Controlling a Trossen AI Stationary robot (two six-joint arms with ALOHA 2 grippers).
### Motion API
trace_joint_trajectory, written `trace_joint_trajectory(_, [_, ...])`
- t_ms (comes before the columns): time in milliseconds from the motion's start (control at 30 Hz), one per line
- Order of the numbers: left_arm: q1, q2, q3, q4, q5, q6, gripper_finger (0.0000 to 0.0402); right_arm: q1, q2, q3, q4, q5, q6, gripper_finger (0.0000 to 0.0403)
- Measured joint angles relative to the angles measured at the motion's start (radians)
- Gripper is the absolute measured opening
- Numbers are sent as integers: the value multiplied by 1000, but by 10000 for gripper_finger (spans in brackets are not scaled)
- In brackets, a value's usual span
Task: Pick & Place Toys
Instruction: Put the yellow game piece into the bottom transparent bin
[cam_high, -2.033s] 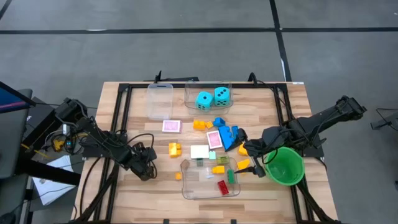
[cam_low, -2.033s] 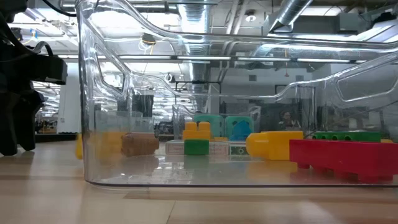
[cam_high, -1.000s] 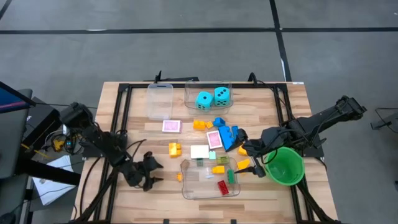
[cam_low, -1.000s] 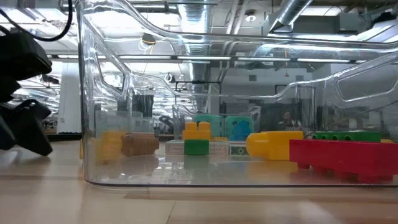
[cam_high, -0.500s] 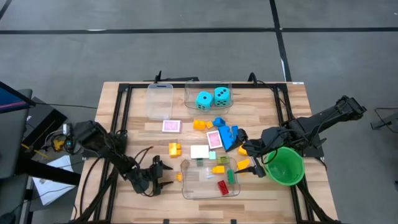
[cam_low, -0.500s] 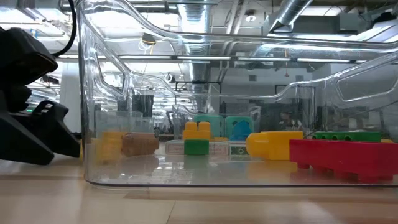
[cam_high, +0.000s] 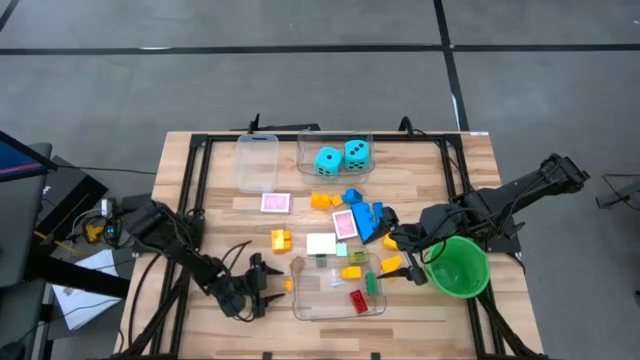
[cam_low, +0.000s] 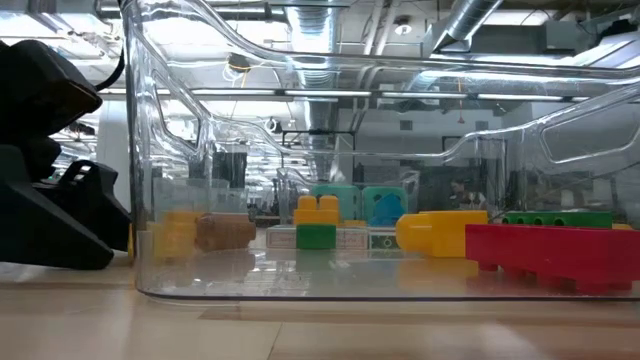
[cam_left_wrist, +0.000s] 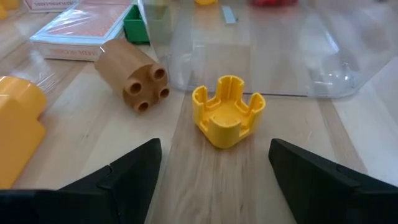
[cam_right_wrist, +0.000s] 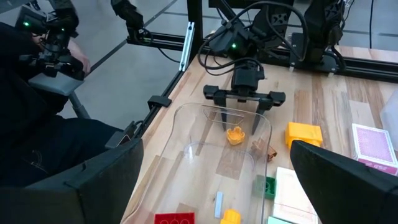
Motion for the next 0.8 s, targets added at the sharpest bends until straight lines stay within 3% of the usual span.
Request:
trace_joint_trajectory(300, [48, 4, 48, -15, 12, 78, 298, 0, 0, 0, 0, 0, 0, 397])
trace_joint_trajectory(800, [105, 2, 51, -7, 83, 47, 285, 0, 0, 0, -2, 0, 13, 397])
